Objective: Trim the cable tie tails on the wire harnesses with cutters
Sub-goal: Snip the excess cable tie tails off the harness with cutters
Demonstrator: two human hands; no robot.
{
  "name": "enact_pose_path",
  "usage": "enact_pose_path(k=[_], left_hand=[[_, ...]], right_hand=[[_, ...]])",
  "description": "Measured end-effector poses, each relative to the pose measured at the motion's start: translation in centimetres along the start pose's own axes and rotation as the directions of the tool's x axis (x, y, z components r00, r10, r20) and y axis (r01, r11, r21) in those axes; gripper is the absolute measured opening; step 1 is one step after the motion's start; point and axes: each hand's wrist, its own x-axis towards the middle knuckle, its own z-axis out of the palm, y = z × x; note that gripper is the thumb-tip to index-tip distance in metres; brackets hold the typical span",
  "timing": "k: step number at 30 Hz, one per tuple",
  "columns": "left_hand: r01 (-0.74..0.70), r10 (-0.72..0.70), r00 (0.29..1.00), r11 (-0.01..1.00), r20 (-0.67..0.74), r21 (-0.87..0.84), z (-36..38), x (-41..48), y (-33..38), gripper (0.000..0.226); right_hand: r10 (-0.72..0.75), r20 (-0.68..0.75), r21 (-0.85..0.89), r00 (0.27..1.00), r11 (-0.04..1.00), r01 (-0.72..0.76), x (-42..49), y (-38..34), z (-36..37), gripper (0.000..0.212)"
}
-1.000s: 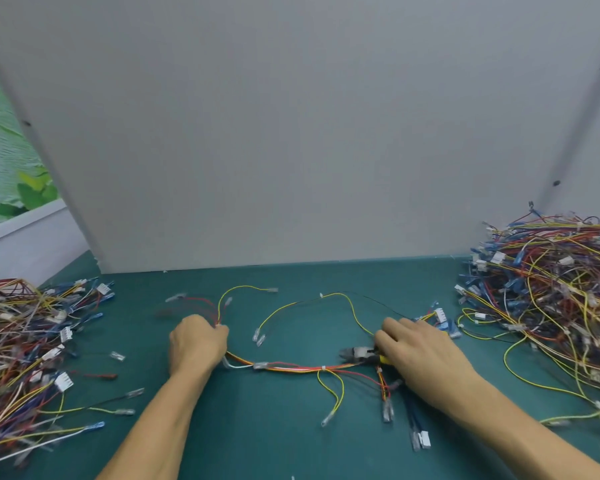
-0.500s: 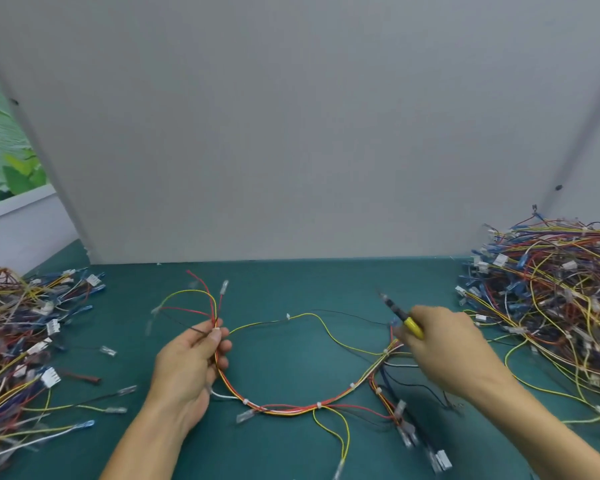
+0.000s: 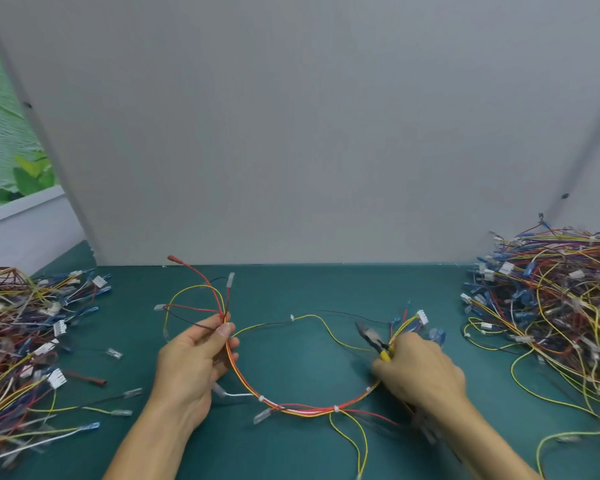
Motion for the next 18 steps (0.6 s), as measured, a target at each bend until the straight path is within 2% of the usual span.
enact_pose_path(k=[2, 3, 4, 6, 8, 10, 12, 14, 18], left_hand=[[-0.032, 0.033, 0.999, 0.999, 0.029, -0.017, 0.6, -0.4, 0.5, 0.014], [-0.048, 0.049, 0.998, 0.998, 0.040, -0.026, 1.0, -0.6, 0.8, 0.014], [-0.062, 0.063, 0.996, 0.998, 0.055, -0.032, 1.5, -0.9, 1.1, 0.013], [-0.079, 0.083, 0.992, 0.996, 0.093, -0.050, 2.7, -1.5, 1.5, 0.015], [-0.082, 0.089, 0.986, 0.995, 0.138, -0.058, 4.1, -2.1, 1.8, 0.016], [-0.077, 0.086, 0.980, 0.996, 0.181, -0.054, 5.3, -2.8, 1.8, 0.016], [-0.070, 0.078, 0.975, 0.997, 0.210, -0.043, 6.3, -3.2, 1.6, 0.018], [-0.041, 0.051, 0.973, 0.998, 0.223, -0.052, 6.7, -3.5, 1.3, 0.023], [0.008, 0.007, 0.970, 0.998, 0.242, -0.063, 6.9, -3.2, 1.0, 0.014]], right_hand=[[-0.003, -0.051, 0.226, 0.999, 0.974, 0.015, 0.3, 0.6, -0.8, 0.017], [-0.024, -0.097, 0.390, 0.995, 0.919, 0.060, 0.5, 0.9, -1.3, 0.016], [-0.046, -0.135, 0.552, 0.990, 0.826, 0.114, 0.6, 1.0, -2.0, 0.015], [-0.106, -0.173, 0.796, 0.979, 0.571, 0.202, 0.4, 0.6, -3.3, 0.017], [-0.199, -0.156, 0.911, 0.968, 0.349, 0.218, 0.0, 0.0, -4.1, 0.021], [-0.274, -0.125, 0.953, 0.953, 0.234, 0.193, -0.5, -0.6, -4.4, 0.021], [-0.316, -0.093, 0.964, 0.944, 0.210, 0.165, -0.6, -1.0, -4.4, 0.018], [-0.339, -0.065, 0.962, 0.939, 0.230, 0.150, -0.7, -1.2, -4.3, 0.016], [-0.340, -0.020, 0.954, 0.940, 0.276, 0.120, -0.3, -1.1, -4.2, 0.017]])
